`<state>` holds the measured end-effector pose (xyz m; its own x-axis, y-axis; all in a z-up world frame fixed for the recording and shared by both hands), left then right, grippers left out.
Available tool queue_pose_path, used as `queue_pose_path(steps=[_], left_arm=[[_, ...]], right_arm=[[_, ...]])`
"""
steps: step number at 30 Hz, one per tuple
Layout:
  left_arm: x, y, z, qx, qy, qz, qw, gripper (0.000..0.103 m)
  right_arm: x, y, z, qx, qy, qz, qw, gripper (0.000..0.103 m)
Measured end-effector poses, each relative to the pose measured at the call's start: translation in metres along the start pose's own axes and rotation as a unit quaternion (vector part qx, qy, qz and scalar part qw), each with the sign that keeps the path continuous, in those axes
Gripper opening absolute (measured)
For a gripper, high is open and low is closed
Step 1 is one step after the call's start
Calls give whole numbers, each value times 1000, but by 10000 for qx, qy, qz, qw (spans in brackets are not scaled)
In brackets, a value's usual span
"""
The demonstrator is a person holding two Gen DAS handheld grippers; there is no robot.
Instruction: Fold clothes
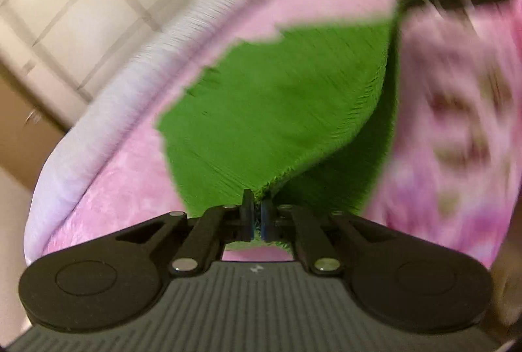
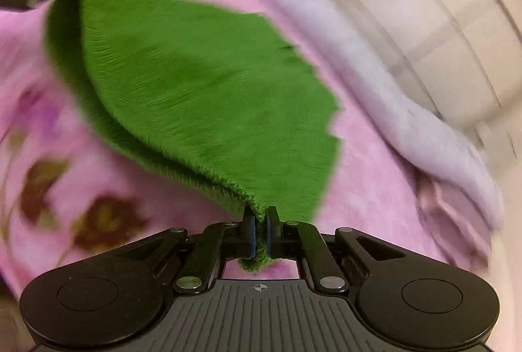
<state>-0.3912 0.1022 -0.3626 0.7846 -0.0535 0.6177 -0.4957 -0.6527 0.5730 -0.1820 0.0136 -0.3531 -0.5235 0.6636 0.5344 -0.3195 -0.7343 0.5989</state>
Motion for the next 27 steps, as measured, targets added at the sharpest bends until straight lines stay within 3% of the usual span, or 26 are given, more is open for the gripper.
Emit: queue_pose_path(steps=[1,4,7,9,11,12,14,16,17,19,20,21,22,23,24,27], left_arm=[[8,8,-14,75,187,125,9997,2],[20,22,-17,-66,-155,285,9995,2],[7,6,22,-642,-779,-51,9949,2],[-12,-11,57,-838,-1380,-521,9855,2],[-28,-23,80,-781,-1879,-887,9751,4],[-32,-24,82,-697,-1904,-911,9750,5],[-32,-19,75,-736,-1460,-1003,9814,10],[-31,-10,61,-1084,-647,-1205,9847,15],[-31,-4,55,-1355,-207,-1305,9819,18],[-35,9,36,-1805,1004,-1521,9665,20],[-41,12,21,-1886,1836,-1613,9512,22],[-48,10,4,-1916,2717,-1700,9277,30],[-57,7,-11,-1908,3546,-1776,8980,35],[-68,1,-21,-1839,4260,-1852,8662,35],[-79,-5,-32,-1758,4946,-1918,8293,35],[-104,-29,-43,-1691,6475,-1905,7183,36]], right_arm=[[3,3,8,-102,-122,62,9999,4],[1,3,15,-61,-110,-109,9999,4],[-25,-16,-16,433,611,-904,9931,4],[-41,-25,-39,586,1146,-1238,9839,4],[-42,-26,-48,516,1445,-1199,9809,5],[-41,-24,-49,565,1437,-1200,9807,9],[-40,-18,-40,797,1017,-1305,9830,21],[-41,-9,-26,1066,323,-1455,9831,49],[-43,-2,-19,1198,-75,-1553,9806,51],[-48,9,-3,1448,-1006,-1744,9688,52],[-52,12,10,1590,-1676,-1811,9559,52],[-56,12,25,1756,-2493,-1871,9338,52],[-60,6,39,1873,-3192,-1908,9092,52],[-66,0,51,1968,-3939,-1919,8771,52],[-73,-6,59,2044,-4674,-1901,8389,52],[-85,-34,71,2262,-5910,-1867,7515,52]])
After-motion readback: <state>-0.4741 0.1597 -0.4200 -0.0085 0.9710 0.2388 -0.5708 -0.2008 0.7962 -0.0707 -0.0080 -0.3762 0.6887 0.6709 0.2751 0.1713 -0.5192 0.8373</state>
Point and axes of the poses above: each gripper's, at about its wrist camera, not at the fingertips, and y roughly against the way its jaws point, z to its right, x to its top, the point moved 6 cm from there along -y, roughly the way its jaws point, and after that the axes turned 1 degree about x, right-handed, at the moved point
